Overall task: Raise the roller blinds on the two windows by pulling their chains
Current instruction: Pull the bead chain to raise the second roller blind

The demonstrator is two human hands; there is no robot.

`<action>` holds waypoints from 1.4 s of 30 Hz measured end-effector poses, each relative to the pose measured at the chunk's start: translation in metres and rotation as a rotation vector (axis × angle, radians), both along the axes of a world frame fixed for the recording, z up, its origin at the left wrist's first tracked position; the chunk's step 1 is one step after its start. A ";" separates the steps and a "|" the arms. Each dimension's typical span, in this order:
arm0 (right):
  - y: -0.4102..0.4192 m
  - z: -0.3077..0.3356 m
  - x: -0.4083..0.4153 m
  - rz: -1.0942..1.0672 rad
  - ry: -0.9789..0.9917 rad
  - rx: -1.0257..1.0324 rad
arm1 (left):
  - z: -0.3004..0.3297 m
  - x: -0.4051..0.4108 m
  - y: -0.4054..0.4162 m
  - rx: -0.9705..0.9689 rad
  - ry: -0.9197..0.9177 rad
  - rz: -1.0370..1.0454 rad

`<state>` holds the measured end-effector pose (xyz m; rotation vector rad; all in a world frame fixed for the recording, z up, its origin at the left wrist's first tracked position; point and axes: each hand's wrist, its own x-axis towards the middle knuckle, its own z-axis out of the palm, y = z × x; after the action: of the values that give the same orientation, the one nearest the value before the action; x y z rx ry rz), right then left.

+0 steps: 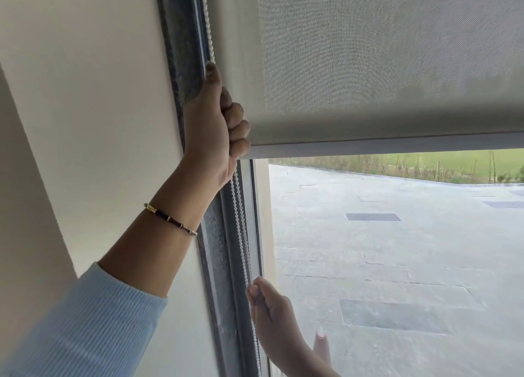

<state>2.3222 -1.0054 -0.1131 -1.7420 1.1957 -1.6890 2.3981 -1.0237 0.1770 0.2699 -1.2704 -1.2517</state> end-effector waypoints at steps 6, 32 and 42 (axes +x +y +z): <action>0.000 -0.009 -0.003 -0.030 0.030 0.006 | -0.011 -0.001 0.000 0.008 0.007 0.000; -0.010 -0.036 0.000 -0.022 0.037 0.041 | -0.040 0.003 -0.004 0.017 0.036 0.021; -0.013 -0.038 0.000 -0.029 0.013 0.035 | -0.042 0.003 -0.005 0.006 0.033 0.030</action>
<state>2.3222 -1.0181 -0.1511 -1.7258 1.2546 -1.6652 2.4013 -1.0282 0.1352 0.2705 -1.2301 -1.2300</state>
